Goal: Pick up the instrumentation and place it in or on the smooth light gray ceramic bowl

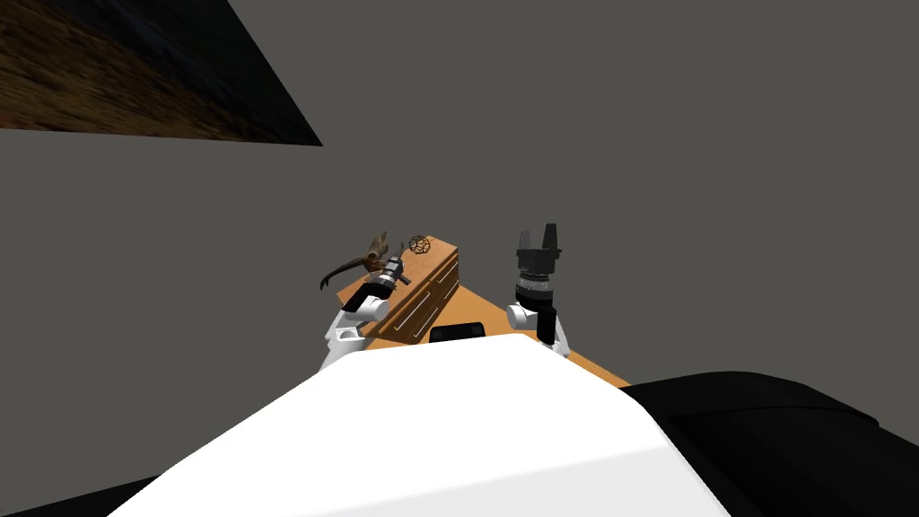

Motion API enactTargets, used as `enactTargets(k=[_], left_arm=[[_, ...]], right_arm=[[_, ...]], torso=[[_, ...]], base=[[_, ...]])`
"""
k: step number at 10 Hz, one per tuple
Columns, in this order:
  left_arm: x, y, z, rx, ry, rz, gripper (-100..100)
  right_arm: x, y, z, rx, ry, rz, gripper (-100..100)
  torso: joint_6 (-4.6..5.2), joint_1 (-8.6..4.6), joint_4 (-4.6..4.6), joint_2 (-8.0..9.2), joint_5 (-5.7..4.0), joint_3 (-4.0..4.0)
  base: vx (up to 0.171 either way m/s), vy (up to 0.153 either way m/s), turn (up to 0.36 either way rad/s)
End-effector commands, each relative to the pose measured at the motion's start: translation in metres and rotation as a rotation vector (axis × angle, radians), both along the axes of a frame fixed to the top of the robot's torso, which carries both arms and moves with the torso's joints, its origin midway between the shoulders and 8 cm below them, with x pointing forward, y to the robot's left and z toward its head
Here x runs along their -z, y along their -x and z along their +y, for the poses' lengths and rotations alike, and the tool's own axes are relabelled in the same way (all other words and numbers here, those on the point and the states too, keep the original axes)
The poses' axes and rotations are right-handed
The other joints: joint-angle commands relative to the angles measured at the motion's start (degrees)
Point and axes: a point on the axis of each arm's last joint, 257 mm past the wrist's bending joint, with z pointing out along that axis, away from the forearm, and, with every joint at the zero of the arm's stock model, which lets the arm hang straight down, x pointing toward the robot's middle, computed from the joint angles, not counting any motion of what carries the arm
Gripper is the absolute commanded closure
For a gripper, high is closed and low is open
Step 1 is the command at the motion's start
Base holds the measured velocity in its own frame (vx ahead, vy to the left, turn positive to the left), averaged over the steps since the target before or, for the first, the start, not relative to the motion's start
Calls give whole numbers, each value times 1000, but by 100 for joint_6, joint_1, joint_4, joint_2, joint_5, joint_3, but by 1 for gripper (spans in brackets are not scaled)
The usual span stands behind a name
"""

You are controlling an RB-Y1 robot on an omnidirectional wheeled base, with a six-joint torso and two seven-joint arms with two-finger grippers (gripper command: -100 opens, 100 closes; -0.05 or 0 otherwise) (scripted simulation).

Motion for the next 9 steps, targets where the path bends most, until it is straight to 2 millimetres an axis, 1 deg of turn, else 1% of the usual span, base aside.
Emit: enactTargets(k=[1, 2, 4, 5, 7, 8, 9], left_arm=[[12, -2, 0, 6, -24, 46, -100], [19, -9, 3, 15, -60, 74, -100], [29, -8, 4, 16, -65, 116, -100], [38, -14, 9, 24, -103, 147, -100], [47, -12, 9, 26, -108, 183, -100], [58, -17, 16, 32, -147, 225, -100], [65, -15, 17, 34, -150, 254, -100]], right_arm=[[0, 0, 0, 0, 0, 0, 0], [0, 0, 0, 0, 0, 0, 0], [0, 0, 0, 0, 0, 0, 0], [0, 0, 0, 0, 0, 0, 0], [0, 0, 0, 0, 0, 0, 0], [0, 0, 0, 0, 0, 0, 0], [0, 0, 0, 0, 0, 0, 0]], torso=[[0, 0, 0, 0, 0, 0], [-3, 0, -1, -1, 0, -1], [-3, 0, -2, -5, 0, -3], [-4, 2, 0, 1, 0, 0], [-3, 0, -1, -3, 0, -2], [-4, 1, 0, 2, 0, 1], [-1, 1, -1, -3, 0, -2]], base=[[26, -5, -70], [40, -11, -108], [25, -4, -24], [31, -10, -101], [24, -3, -35], [33, -5, -117], [36, -4, -60]])
